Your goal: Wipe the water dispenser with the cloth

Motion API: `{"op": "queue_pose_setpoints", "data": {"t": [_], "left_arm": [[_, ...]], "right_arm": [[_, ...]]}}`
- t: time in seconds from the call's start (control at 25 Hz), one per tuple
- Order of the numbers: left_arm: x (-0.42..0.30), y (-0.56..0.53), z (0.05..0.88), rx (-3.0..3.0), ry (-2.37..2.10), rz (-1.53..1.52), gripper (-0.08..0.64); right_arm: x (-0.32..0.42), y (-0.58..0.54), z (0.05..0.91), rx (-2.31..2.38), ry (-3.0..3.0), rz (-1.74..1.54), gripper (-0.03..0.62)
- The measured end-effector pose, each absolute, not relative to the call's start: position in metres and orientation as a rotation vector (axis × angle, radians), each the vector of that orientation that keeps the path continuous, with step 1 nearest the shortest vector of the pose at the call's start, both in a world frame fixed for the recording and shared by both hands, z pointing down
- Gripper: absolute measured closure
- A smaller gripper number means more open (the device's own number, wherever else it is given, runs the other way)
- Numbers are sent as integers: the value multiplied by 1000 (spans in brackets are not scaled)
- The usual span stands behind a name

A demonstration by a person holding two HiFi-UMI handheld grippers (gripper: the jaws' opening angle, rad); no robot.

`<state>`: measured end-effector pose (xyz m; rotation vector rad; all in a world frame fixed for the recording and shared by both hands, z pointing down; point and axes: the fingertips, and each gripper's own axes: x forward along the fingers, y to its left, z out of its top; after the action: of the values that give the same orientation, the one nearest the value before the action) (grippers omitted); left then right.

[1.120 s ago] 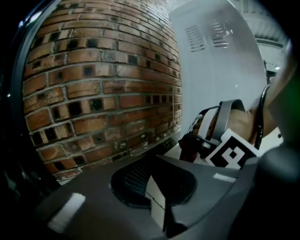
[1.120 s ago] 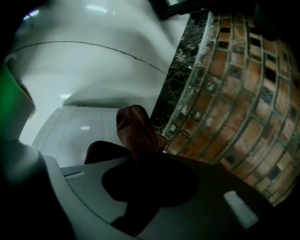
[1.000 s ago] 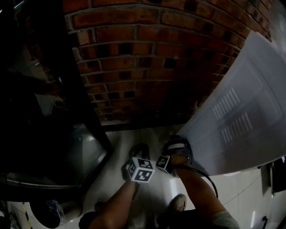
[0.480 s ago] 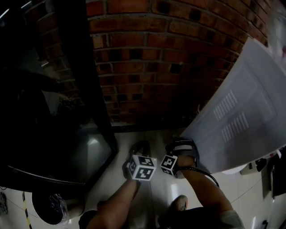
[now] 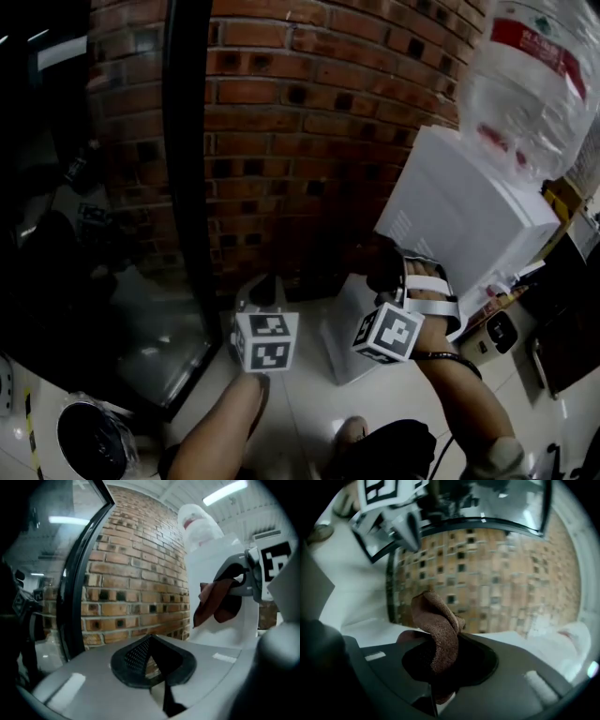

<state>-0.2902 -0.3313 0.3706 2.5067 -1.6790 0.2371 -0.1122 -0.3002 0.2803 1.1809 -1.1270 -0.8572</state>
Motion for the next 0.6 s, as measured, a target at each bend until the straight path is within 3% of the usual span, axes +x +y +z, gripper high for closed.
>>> {"op": "queue_pose_setpoints", "data": {"t": [0.28, 0.6], "left_arm": [[-278, -304, 245, 2653, -1692, -62, 560], [-255, -290, 230, 2718, -1601, -23, 560]], "right_arm": [[-89, -278, 116, 2030, -1419, -672, 500], [-58, -288, 79, 2323, -1272, -531, 502]]}}
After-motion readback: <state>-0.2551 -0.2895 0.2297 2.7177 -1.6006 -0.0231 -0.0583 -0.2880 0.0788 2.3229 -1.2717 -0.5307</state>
